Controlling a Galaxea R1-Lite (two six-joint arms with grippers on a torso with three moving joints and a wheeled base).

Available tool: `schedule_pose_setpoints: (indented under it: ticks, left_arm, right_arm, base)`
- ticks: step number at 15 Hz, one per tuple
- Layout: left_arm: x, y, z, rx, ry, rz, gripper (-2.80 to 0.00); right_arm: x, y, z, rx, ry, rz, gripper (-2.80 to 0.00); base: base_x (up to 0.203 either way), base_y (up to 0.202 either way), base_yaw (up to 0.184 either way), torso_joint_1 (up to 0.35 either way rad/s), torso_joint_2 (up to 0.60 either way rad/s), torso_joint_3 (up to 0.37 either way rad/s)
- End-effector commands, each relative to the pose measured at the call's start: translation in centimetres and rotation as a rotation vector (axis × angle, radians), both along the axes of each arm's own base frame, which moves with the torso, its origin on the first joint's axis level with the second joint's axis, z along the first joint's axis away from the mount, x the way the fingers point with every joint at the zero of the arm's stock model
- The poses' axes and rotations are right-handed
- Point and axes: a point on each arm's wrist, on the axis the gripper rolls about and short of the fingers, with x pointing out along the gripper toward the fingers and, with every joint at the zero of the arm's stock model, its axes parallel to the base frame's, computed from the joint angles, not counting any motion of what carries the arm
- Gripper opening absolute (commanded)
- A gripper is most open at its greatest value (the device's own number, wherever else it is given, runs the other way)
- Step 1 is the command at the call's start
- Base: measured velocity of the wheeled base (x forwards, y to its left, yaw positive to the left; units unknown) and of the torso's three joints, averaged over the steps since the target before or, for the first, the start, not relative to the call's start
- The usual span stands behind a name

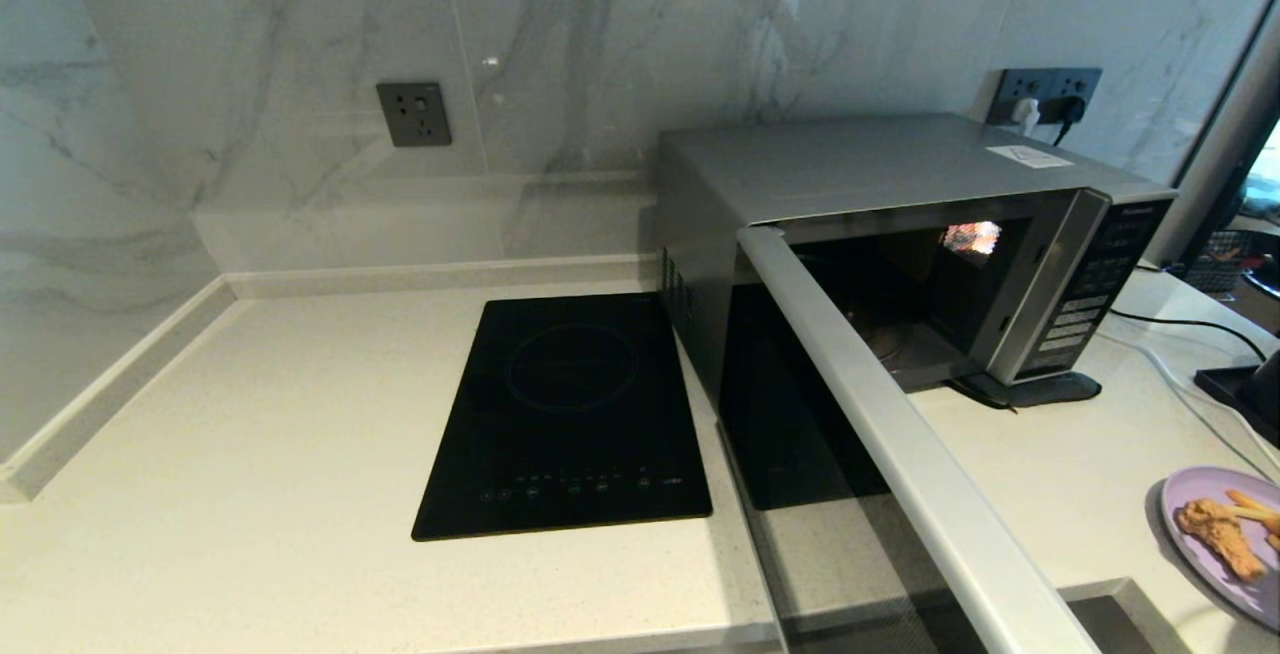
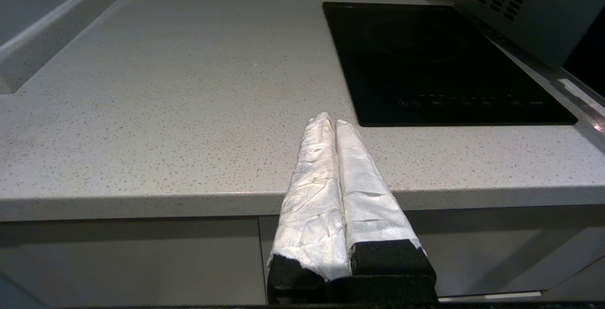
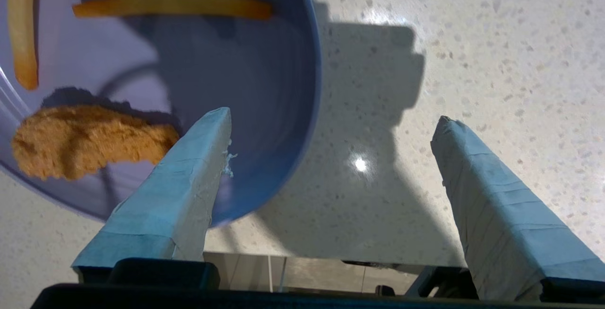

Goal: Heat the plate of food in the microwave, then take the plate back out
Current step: Put the plate in the microwave oven

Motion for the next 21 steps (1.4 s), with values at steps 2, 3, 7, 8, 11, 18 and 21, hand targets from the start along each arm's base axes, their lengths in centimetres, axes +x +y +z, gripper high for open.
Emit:
schedule_pose_setpoints:
  ticks: [2, 3, 7, 8, 11, 18, 21]
  left_arm:
    - [0.0, 0.0, 0.0, 0.000, 0.000, 0.001, -2.80]
    - [0.0, 0.0, 0.0, 0.000, 0.000, 0.001, -2.80]
    - [0.0, 0.0, 0.0, 0.000, 0.000, 0.001, -2.80]
    - [0.0, 0.0, 0.0, 0.000, 0.000, 0.001, -2.80]
    - [0.0, 0.0, 0.0, 0.000, 0.000, 0.001, -2.80]
    - [0.0, 0.0, 0.0, 0.000, 0.000, 0.001, -2.80]
    - [0.0, 0.0, 0.0, 0.000, 0.000, 0.001, -2.80]
  right_arm:
    - [1.0, -1.1, -1.5, 0.033, 0.025, -0.007, 0.00]
    - [1.1, -1.3, -1.8, 0.039, 0.029, -0.014, 0.00]
    - [1.5, -1.7, -2.4, 0.053, 0.036, -0.020, 0.00]
    - [1.5, -1.8, -2.5, 0.053, 0.036, -0.020, 0.00]
    - [1.9, -2.2, -2.7, 0.055, 0.032, -0.018, 0.00]
    - [2.4, -2.6, -3.5, 0.068, 0.044, -0.017, 0.00]
    - [2.4, -2.6, -3.5, 0.070, 0.047, -0.017, -2.80]
  base:
    - [0.000, 0.000, 0.000, 0.000, 0.00, 0.000]
    - [0.000, 0.000, 0.000, -0.001, 0.00, 0.029]
    - [0.000, 0.000, 0.000, 0.000, 0.00, 0.000]
    - [0.000, 0.000, 0.000, 0.000, 0.00, 0.000]
    - [0.000, 0.000, 0.000, 0.000, 0.00, 0.000]
    - [0.000, 0.000, 0.000, 0.000, 0.00, 0.000]
    - [0.000, 0.000, 0.000, 0.000, 0.00, 0.000]
